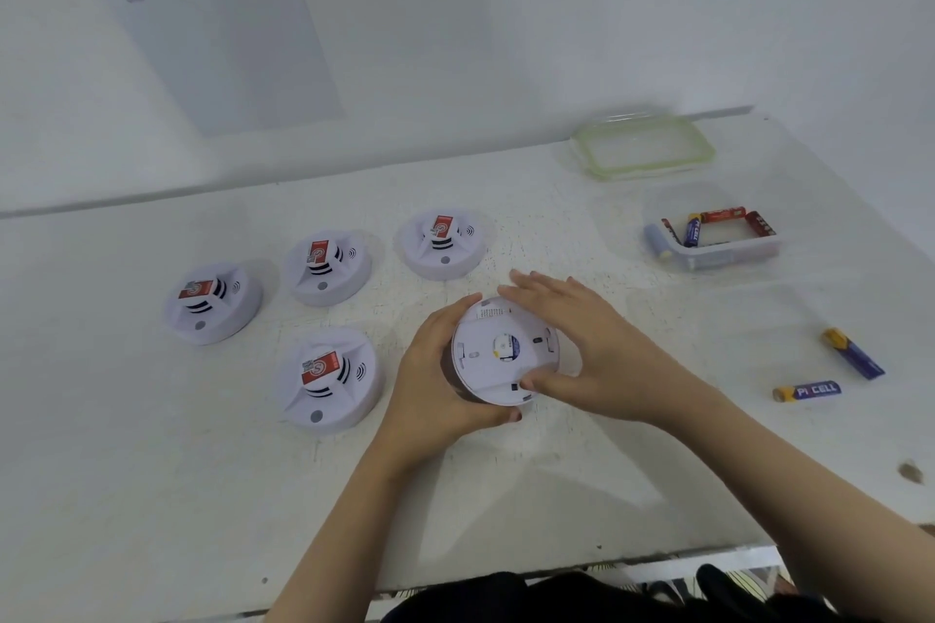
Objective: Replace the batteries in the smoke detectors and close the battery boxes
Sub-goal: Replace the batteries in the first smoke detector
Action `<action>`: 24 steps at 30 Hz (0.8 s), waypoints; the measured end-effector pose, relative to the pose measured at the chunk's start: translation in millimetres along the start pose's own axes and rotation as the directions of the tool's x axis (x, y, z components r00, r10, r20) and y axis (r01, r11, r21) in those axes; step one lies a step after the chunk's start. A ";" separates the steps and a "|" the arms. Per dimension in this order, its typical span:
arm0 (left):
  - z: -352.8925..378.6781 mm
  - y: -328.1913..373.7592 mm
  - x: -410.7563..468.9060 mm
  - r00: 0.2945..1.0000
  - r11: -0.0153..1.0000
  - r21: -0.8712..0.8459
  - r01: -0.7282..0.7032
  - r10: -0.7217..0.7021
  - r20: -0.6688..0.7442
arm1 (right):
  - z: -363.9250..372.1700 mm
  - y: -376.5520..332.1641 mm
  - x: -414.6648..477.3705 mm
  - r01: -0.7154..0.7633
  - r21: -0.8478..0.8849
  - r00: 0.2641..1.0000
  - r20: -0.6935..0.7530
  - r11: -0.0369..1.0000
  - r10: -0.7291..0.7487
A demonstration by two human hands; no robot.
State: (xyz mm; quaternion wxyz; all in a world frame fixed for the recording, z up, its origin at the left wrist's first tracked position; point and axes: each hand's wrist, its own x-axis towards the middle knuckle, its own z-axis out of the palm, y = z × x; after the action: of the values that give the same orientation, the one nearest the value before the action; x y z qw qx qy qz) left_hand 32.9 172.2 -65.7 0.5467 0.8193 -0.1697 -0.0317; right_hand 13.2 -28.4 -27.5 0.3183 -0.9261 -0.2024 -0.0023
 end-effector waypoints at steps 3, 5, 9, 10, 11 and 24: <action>-0.1 1.2 -0.3 1.000 1.000 -0.013 0.015 -0.015 0.002 | 0.3 7.7 -1.0 -0.068 0.062 0.998 -0.003 0.996 0.068; -0.8 2.1 -0.7 0.999 0.999 -0.026 0.030 -0.030 0.011 | 0.0 9.6 0.0 -0.094 0.117 0.995 0.026 0.989 0.092; -2.2 5.6 -1.1 0.997 0.998 -0.038 0.052 -0.050 0.054 | 3.1 5.0 3.2 -0.097 0.200 0.995 0.011 0.975 0.096; -2.6 6.5 -1.3 0.997 0.998 -0.038 0.050 -0.048 0.059 | 4.9 4.2 4.0 -0.100 0.217 0.995 0.002 0.971 0.102; -2.8 6.5 -1.3 0.997 0.998 -0.037 0.048 -0.046 0.059 | 7.1 3.8 5.0 -0.099 0.235 0.995 -0.009 0.967 0.104; -4.5 12.2 0.0 0.998 1.000 -0.016 0.005 -0.004 0.055 | 25.4 8.8 8.1 -0.024 0.271 0.981 -0.181 0.962 0.076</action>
State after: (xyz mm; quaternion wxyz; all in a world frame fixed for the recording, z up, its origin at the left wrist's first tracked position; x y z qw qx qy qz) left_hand 31.0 172.0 -52.8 0.5483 0.8141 -0.1827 -0.0568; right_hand 20.8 -16.6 -51.9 0.4580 -0.8751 -0.1461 -0.0551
